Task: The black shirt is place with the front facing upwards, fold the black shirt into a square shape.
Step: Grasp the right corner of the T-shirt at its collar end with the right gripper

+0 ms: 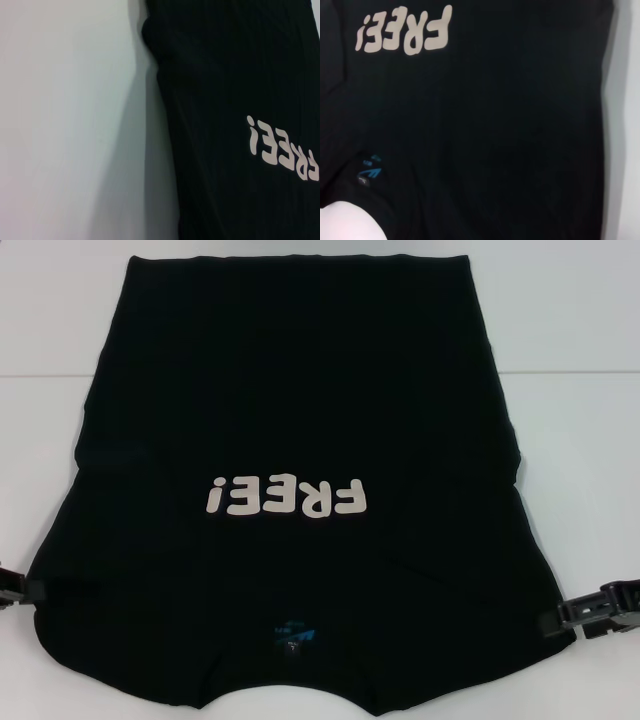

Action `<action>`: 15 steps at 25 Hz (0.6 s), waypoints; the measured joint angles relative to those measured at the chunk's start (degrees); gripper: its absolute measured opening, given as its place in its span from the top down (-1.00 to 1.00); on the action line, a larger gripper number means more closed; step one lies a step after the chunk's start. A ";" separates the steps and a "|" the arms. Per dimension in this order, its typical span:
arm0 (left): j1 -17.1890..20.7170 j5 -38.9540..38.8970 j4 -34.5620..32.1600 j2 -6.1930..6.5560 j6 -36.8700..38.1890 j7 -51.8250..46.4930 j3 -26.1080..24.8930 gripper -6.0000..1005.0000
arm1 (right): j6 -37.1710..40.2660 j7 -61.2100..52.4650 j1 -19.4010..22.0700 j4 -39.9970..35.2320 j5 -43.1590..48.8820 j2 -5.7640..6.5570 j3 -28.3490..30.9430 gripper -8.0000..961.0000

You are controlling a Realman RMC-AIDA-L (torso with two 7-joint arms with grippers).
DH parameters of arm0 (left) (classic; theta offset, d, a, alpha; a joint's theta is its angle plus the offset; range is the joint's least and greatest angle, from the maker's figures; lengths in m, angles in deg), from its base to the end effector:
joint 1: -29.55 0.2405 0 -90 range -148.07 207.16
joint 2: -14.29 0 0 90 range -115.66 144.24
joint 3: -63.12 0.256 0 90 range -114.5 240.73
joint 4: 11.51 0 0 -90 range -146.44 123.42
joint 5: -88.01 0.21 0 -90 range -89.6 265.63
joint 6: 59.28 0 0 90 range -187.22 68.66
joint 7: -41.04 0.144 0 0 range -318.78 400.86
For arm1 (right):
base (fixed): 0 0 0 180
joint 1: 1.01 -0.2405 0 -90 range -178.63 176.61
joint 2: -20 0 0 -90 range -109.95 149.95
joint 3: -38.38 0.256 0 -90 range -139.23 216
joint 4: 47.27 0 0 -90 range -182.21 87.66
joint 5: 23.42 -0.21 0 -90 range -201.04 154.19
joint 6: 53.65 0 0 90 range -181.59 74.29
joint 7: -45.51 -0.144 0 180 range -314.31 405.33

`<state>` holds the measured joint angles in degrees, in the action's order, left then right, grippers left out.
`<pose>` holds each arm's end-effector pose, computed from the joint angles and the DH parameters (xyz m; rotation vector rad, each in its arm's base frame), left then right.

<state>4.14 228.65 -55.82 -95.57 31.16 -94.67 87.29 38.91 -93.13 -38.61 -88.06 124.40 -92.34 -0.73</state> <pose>-0.3702 0.2981 0.0980 -1.9595 -1.9471 -0.3590 0.3018 0.3400 0.0390 -2.3460 1.8576 -0.0701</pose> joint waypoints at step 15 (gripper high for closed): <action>0.41 -0.04 0.02 -0.08 0.09 0.52 -0.07 0.97 | -1.12 -0.15 -0.69 0.67 0.24 -0.10 -0.29 -0.79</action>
<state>4.55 228.60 -55.80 -95.65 31.25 -94.14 87.22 37.79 -93.27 -39.29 -87.39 124.63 -92.44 -1.02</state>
